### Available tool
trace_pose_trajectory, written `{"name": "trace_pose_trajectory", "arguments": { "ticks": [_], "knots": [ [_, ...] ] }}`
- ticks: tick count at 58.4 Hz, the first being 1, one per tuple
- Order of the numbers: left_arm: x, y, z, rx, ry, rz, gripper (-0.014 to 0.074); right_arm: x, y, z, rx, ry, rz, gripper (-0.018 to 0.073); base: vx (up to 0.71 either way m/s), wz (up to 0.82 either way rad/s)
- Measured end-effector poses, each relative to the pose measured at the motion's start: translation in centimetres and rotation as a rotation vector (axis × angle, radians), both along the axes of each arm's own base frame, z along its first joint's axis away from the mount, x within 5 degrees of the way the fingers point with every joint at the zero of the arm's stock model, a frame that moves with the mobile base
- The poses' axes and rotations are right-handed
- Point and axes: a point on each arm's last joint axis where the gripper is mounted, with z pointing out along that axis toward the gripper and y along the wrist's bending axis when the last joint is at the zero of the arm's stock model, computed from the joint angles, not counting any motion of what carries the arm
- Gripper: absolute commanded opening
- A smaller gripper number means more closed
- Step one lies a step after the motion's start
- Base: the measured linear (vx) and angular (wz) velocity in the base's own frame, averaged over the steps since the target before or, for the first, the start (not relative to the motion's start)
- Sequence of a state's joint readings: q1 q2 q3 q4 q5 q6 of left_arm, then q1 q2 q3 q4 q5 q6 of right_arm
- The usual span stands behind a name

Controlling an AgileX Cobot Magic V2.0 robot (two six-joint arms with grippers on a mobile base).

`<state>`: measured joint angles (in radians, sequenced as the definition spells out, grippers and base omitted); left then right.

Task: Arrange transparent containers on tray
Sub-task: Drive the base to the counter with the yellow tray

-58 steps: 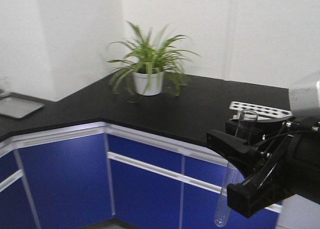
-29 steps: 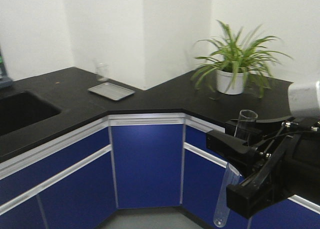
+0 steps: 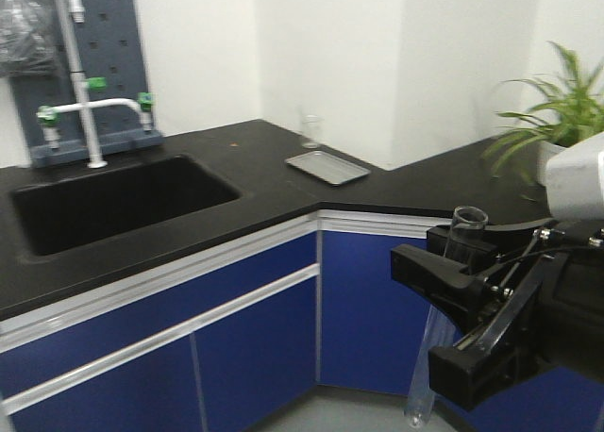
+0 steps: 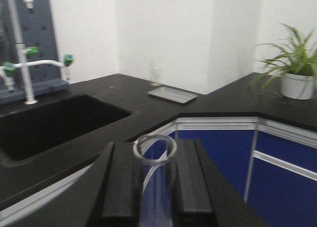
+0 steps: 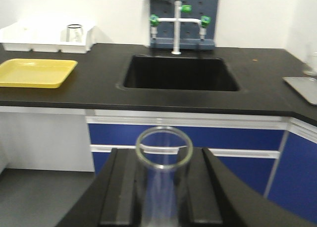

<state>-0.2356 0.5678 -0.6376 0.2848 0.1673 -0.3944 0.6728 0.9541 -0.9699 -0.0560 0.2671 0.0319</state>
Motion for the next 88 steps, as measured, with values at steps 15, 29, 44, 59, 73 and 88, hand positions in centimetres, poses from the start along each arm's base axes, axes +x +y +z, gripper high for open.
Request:
{"name": "trace_pose_trajectory", "arguments": {
  "ticks": [15,29,44,59,73,88],
  "knots": [
    [0.00,0.00,0.00,0.000,0.000,0.000,0.0066,0.00,0.00,0.00,0.000,0.000,0.000,-0.0001,0.02,0.56],
    [0.00,0.00,0.00,0.000,0.000,0.000,0.0066,0.00,0.00,0.00,0.001,0.001,0.000,-0.0001,0.07,0.64],
    [0.00,0.00,0.00,0.000,0.000,0.000,0.0066,0.00,0.00,0.00,0.001,0.001,0.000,-0.0001,0.11,0.55],
    [0.00,0.00,0.00,0.000,0.000,0.000,0.0066,0.00,0.00,0.00,0.001,0.001,0.000,-0.0001,0.15,0.45],
    [0.00,0.00,0.00,0.000,0.000,0.000,0.0066,0.00,0.00,0.00,0.001,0.001,0.000,-0.0001,0.19,0.37],
    [0.00,0.00,0.00,0.000,0.000,0.000,0.0066,0.00,0.00,0.00,0.001,0.001,0.000,-0.0001,0.25,0.26]
  ]
}}
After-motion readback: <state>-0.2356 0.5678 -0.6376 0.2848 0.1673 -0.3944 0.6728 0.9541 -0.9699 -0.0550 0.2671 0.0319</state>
